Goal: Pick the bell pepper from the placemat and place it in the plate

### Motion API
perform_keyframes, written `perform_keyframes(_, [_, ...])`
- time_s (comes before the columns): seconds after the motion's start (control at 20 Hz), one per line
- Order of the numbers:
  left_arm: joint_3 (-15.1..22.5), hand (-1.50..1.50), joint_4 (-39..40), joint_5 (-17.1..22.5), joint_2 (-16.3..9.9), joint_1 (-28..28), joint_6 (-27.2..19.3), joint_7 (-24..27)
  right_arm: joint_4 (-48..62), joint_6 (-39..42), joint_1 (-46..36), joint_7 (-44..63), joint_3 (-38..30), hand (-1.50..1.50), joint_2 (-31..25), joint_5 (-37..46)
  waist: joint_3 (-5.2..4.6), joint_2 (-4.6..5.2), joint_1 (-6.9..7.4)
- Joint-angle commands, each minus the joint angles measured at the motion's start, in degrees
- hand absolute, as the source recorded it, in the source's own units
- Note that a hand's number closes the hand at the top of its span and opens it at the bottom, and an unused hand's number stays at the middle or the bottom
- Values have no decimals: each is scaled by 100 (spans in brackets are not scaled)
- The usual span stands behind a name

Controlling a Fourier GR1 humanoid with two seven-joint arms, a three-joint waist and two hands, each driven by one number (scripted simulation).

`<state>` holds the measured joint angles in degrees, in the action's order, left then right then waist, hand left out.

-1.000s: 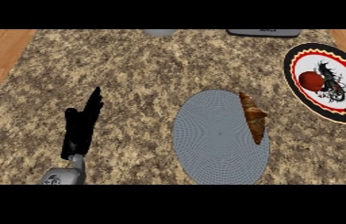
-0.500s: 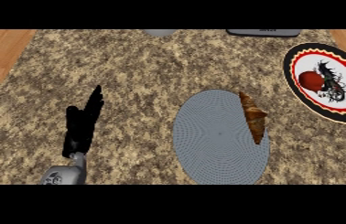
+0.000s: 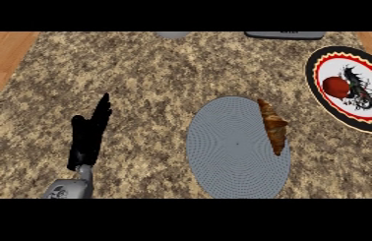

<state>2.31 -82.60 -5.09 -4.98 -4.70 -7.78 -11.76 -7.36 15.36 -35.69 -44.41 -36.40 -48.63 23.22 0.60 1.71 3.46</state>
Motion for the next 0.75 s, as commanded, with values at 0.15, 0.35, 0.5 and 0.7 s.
perform_keyframes(0.15, [-46,0,-129,90,-76,-18,110,-129,52,-230,207,-16,-194,-150,-100,-151,11,6,25])
perform_keyframes(0.35, [48,0,-4,-43,50,-9,-16,16,39,-381,130,195,-256,-150,-187,-197,4,9,21])
perform_keyframes(0.5, [-42,0,-173,40,-137,35,124,-128,71,-452,298,148,-307,-150,-186,-233,14,5,44])
perform_keyframes(0.7, [-77,0,-220,27,-134,-183,70,-256,15,-440,365,112,-210,-150,-238,-129,15,3,29])
